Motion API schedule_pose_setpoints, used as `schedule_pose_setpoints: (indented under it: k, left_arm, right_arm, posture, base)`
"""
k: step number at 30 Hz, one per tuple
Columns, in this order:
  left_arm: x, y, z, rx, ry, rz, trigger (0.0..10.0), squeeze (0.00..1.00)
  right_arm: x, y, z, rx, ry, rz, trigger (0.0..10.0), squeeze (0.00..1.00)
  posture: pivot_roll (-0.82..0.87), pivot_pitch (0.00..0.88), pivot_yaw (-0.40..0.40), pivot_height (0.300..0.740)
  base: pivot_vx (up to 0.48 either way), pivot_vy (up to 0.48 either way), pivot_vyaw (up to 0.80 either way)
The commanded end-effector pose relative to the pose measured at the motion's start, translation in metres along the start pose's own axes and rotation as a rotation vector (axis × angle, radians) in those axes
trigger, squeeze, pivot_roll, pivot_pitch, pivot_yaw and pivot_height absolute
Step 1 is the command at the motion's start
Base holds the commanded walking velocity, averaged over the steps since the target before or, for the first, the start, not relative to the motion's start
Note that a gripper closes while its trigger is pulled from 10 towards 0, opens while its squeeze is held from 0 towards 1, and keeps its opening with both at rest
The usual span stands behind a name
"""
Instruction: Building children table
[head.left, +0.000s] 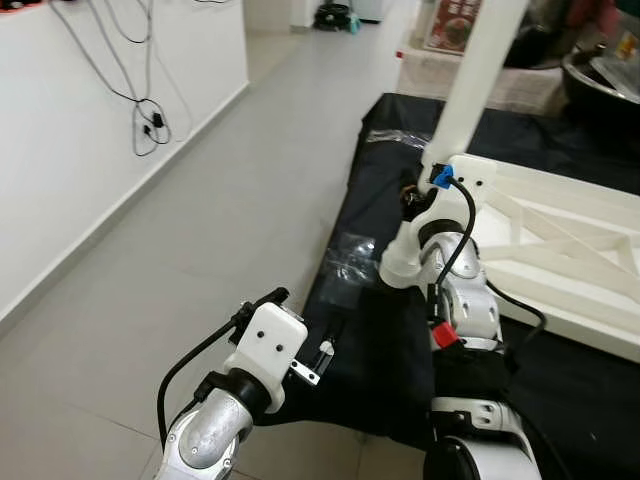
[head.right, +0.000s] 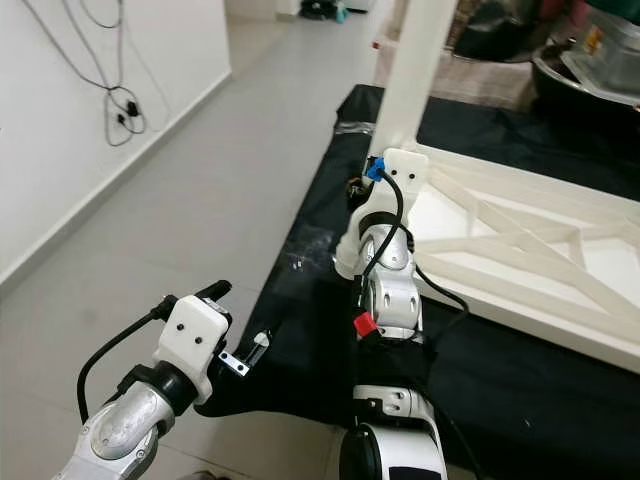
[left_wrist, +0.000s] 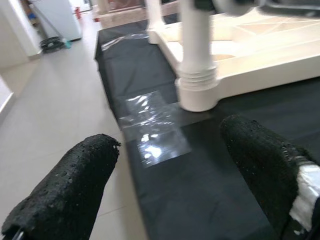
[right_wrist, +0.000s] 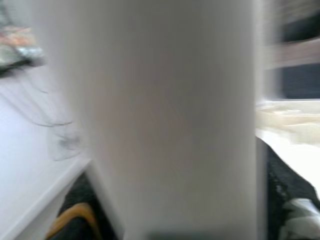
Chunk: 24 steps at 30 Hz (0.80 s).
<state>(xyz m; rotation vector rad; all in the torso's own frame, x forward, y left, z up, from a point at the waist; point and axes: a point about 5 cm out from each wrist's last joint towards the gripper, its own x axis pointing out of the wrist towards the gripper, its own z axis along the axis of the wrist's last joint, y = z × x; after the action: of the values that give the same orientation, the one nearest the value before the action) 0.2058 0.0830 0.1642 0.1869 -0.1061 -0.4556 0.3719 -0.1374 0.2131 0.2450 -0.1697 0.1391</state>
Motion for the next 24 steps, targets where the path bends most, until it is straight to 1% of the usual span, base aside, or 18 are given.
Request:
schedule_pose_setpoints:
  k: [1, 2, 4, 7, 8, 10, 11, 12, 14, 15, 16, 17, 18, 19, 20, 21, 22, 24]
  left_arm:
    - [-0.001, -0.001, -0.005, 0.000, 0.020, -0.002, 10.0, 0.00]
    - [-0.001, -0.001, -0.005, -0.001, 0.019, -0.002, 10.0, 0.00]
    - [-0.001, -0.001, -0.005, -0.001, 0.019, -0.002, 10.0, 0.00]
    - [0.000, -0.002, -0.004, -0.001, 0.015, -0.006, 10.0, 0.00]
    - [0.000, -0.002, -0.004, -0.001, 0.015, -0.006, 10.0, 0.00]
    - [0.000, -0.003, -0.004, -0.002, 0.013, -0.011, 10.0, 0.00]
    - [0.000, -0.003, -0.004, -0.002, 0.013, -0.011, 10.0, 0.00]
    - [0.000, -0.004, -0.004, -0.002, 0.013, -0.013, 10.0, 0.00]
    - [0.000, -0.004, -0.004, -0.002, 0.013, -0.013, 10.0, 0.00]
    - [0.000, -0.004, -0.004, -0.003, 0.013, -0.013, 10.0, 0.00]
    - [-0.001, -0.004, -0.003, -0.004, 0.015, -0.012, 10.0, 0.00]
    - [-0.002, -0.004, -0.003, -0.005, 0.016, -0.011, 10.0, 0.00]
    - [-0.002, -0.004, -0.003, -0.005, 0.016, -0.011, 10.0, 0.00]
    - [-0.003, -0.004, -0.004, -0.005, 0.019, -0.010, 10.0, 0.00]
    - [-0.003, -0.004, -0.004, -0.005, 0.019, -0.010, 10.0, 0.00]
    - [-0.003, -0.004, -0.004, -0.004, 0.020, -0.007, 10.0, 0.00]
    - [-0.003, -0.004, -0.004, -0.004, 0.020, -0.007, 10.0, 0.00]
    - [-0.003, -0.003, -0.004, -0.002, 0.020, -0.006, 10.0, 0.00]
  right_arm:
    - [0.005, 0.007, 0.008, 0.069, -0.024, 0.146, 10.0, 0.00]
    - [0.004, 0.007, 0.010, 0.105, 0.005, 0.274, 10.0, 0.00]
    - [0.004, 0.007, 0.010, 0.105, 0.005, 0.274, 10.0, 0.00]
    - [-0.012, 0.002, 0.013, 0.165, 0.147, 0.739, 10.0, 0.00]
    - [-0.012, 0.002, 0.013, 0.165, 0.147, 0.739, 10.0, 0.00]
    - [-0.020, 0.001, 0.010, 0.155, 0.222, 0.972, 10.0, 0.00]
    - [-0.020, 0.001, 0.010, 0.155, 0.222, 0.972, 10.0, 0.00]
    - [-0.021, 0.002, 0.008, 0.153, 0.244, 1.030, 10.0, 0.00]
    - [-0.021, 0.002, 0.008, 0.153, 0.244, 1.030, 10.0, 0.00]
    - [-0.020, 0.005, 0.003, 0.130, 0.269, 1.090, 10.0, 0.00]
    - [-0.018, 0.009, -0.002, 0.102, 0.282, 1.113, 10.0, 0.00]
    - [-0.015, 0.014, -0.005, 0.078, 0.283, 1.116, 10.0, 0.00]
    - [-0.015, 0.014, -0.005, 0.078, 0.283, 1.116, 10.0, 0.00]
    - [-0.009, 0.018, -0.008, 0.054, 0.280, 1.075, 0.0, 0.00]
    - [-0.009, 0.018, -0.008, 0.054, 0.280, 1.075, 0.0, 0.00]
    - [-0.005, 0.020, -0.008, 0.020, 0.262, 1.022, 0.0, 0.00]
    - [-0.005, 0.020, -0.008, 0.020, 0.262, 1.022, 0.0, 0.00]
    - [0.004, 0.018, -0.005, -0.016, 0.213, 0.887, 0.0, 0.00]
  posture:
    - [0.15, 0.083, -0.053, 0.740]
    - [0.15, 0.082, -0.054, 0.740]
    - [0.15, 0.082, -0.054, 0.740]
    - [0.15, 0.081, -0.056, 0.740]
    - [0.15, 0.081, -0.056, 0.740]
    - [0.16, 0.082, -0.058, 0.740]
    - [0.16, 0.082, -0.058, 0.740]
    - [0.16, 0.082, -0.059, 0.740]
    - [0.16, 0.082, -0.059, 0.740]
    - [0.17, 0.087, -0.063, 0.740]
    - [0.17, 0.087, -0.063, 0.740]
    - [0.17, 0.087, -0.063, 0.740]
    - [0.17, 0.087, -0.063, 0.740]
    - [0.18, 0.091, -0.064, 0.740]
    - [0.18, 0.091, -0.064, 0.740]
    - [0.18, 0.090, -0.064, 0.740]
    - [0.18, 0.090, -0.064, 0.740]
    - [0.17, 0.089, -0.065, 0.740]
  base:
    - [0.000, 0.000, 0.00]
    - [0.000, 0.000, 0.00]
    - [0.000, 0.000, 0.00]
    - [0.000, 0.000, 0.00]
    - [0.000, 0.000, 0.00]
    - [0.000, 0.000, 0.00]
    - [0.000, 0.000, 0.00]
    - [0.000, 0.000, 0.00]
    - [0.000, 0.000, 0.00]
    - [0.000, 0.000, 0.00]
    - [0.000, 0.000, 0.00]
    - [0.000, 0.000, 0.00]
    - [0.000, 0.000, 0.00]
    - [0.000, 0.000, 0.00]
    - [0.000, 0.000, 0.00]
    - [0.000, 0.000, 0.00]
    - [0.000, 0.000, 0.00]
    - [0.000, 0.000, 0.00]
